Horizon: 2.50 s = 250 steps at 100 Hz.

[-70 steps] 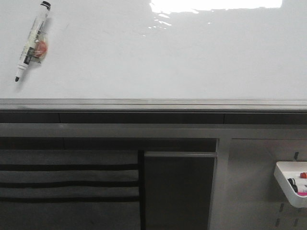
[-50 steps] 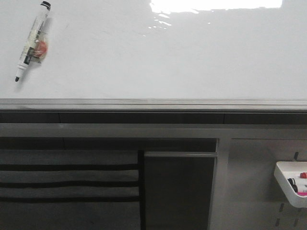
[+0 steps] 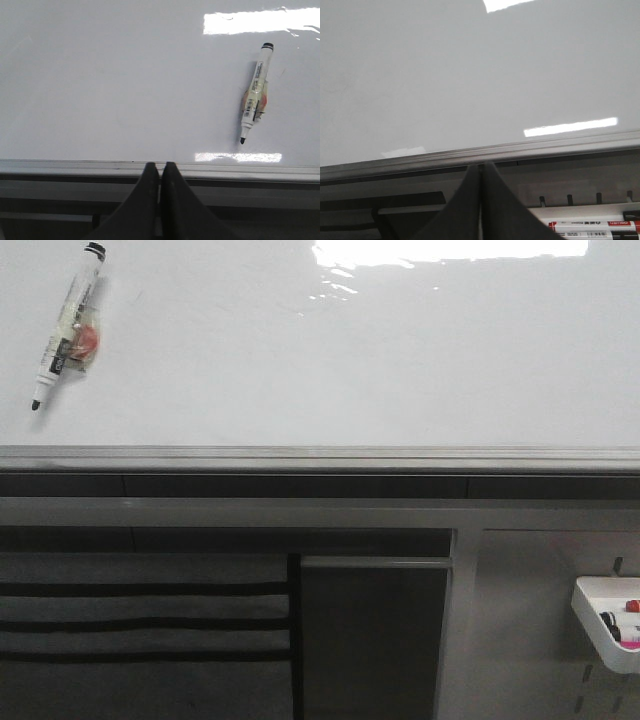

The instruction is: Write number 3 on whiteboard

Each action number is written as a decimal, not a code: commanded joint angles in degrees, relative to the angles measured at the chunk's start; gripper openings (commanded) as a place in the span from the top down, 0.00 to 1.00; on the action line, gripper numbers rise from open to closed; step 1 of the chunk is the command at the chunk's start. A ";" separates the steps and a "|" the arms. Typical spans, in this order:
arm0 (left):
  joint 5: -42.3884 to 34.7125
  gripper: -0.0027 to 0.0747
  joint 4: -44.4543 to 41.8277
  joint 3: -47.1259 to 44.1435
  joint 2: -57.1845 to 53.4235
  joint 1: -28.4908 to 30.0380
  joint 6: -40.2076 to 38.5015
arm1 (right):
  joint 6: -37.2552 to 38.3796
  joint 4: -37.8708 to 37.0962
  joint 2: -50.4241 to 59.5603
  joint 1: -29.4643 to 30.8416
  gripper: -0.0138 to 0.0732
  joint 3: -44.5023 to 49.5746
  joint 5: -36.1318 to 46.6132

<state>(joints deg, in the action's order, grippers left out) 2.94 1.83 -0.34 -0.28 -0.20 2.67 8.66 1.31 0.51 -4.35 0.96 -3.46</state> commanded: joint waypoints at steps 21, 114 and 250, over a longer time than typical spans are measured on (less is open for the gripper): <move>-4.69 0.99 0.07 -0.17 -1.79 0.07 -0.42 | -0.64 -9.24 1.18 0.30 0.93 1.26 6.32; 20.29 0.99 2.45 30.40 10.15 -0.06 1.93 | -1.81 -7.64 -10.39 0.30 0.93 -26.86 -17.28; 17.61 0.23 2.15 32.45 15.56 0.05 2.50 | -2.10 -8.96 -14.31 0.30 0.23 -29.81 -17.77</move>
<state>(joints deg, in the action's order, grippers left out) 25.21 3.86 30.68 14.16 -0.20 5.43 7.13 -6.61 -12.53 -4.35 -26.88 -25.41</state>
